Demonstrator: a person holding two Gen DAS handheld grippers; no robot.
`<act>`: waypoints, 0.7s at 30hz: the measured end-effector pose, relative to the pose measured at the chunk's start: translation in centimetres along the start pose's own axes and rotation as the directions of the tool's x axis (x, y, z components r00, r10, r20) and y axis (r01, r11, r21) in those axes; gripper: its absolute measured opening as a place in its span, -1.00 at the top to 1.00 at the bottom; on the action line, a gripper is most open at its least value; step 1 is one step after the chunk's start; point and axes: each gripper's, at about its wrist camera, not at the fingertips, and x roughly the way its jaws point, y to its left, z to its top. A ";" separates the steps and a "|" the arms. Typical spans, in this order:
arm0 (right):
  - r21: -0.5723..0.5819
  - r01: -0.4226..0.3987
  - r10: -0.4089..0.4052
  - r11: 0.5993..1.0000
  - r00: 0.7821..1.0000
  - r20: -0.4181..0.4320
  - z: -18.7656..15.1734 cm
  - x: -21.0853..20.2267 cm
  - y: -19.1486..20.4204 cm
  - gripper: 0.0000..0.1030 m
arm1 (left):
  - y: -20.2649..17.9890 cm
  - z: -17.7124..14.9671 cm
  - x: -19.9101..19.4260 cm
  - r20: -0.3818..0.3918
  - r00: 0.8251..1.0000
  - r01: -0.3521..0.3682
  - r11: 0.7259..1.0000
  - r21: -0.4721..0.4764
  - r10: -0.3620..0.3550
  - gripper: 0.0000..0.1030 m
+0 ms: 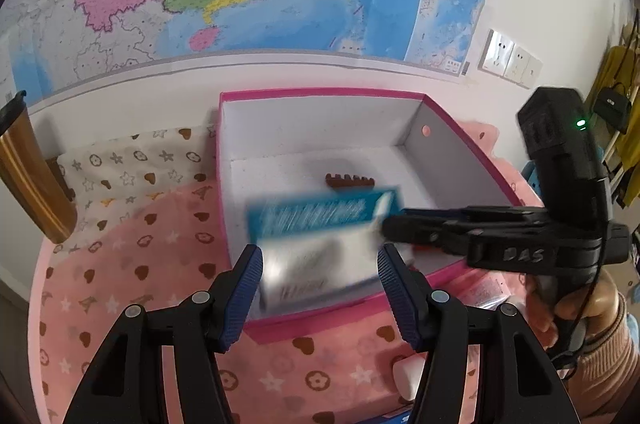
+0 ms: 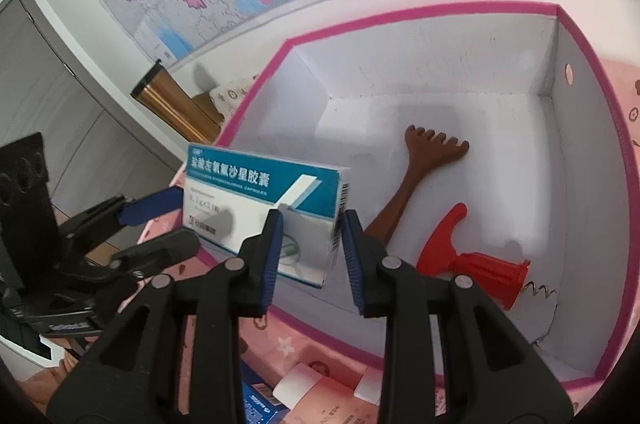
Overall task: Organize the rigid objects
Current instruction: 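Carry the medicine box with the right tool into the magenta box and release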
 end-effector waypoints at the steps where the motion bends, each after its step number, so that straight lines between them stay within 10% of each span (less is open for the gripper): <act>1: 0.000 0.005 -0.005 1.000 1.000 -0.010 0.0 0.3 0.0 0.35 | 0.0 0.1 0.0 -0.001 1.000 -0.005 1.000 -0.002 0.005 -0.17; 21: -0.092 0.058 -0.049 0.994 0.994 0.100 -2.1 -4.4 2.1 0.32 | -3.2 -2.2 -4.5 0.143 0.988 0.055 0.996 0.068 -0.064 -0.26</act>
